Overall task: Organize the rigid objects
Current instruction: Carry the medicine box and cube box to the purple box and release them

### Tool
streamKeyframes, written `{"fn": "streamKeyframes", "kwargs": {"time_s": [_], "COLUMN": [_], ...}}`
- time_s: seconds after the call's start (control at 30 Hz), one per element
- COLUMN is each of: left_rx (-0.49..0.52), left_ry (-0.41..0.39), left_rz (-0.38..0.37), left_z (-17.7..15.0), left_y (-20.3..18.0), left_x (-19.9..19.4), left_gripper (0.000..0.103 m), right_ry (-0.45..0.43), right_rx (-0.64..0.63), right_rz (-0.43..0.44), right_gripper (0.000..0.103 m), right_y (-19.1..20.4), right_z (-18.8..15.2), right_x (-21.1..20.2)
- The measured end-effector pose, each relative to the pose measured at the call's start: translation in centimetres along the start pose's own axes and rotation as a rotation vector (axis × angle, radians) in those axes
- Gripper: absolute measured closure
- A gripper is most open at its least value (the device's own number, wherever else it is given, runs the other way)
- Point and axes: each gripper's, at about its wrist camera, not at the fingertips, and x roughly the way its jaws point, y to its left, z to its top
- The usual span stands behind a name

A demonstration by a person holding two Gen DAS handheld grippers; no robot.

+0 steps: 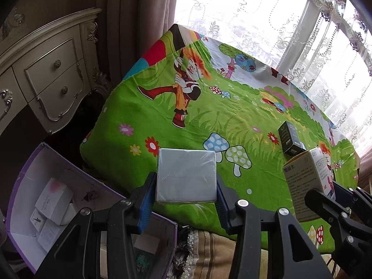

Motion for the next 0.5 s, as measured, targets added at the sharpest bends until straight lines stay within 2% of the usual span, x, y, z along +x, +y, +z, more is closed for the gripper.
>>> {"fn": "streamKeyframes", "kwargs": {"time_s": [0.33, 0.5], "left_rx": [-0.11, -0.156], "left_ry": [-0.025, -0.024], "left_rz": [0.09, 0.128], "left_z": [-2.1, -3.5], "left_y": [10.3, 13.8], "left_x": [-3.4, -4.2], "left_gripper": [0.056, 0.056], "right_ry": [0.027, 0.054], "right_rx": [-0.107, -0.161], "right_rz": [0.08, 0.131], "right_gripper": [0.059, 0.059], "right_y": [7.3, 11.1], "right_z": [-0.9, -1.6], "right_x": [0.1, 0.4]}}
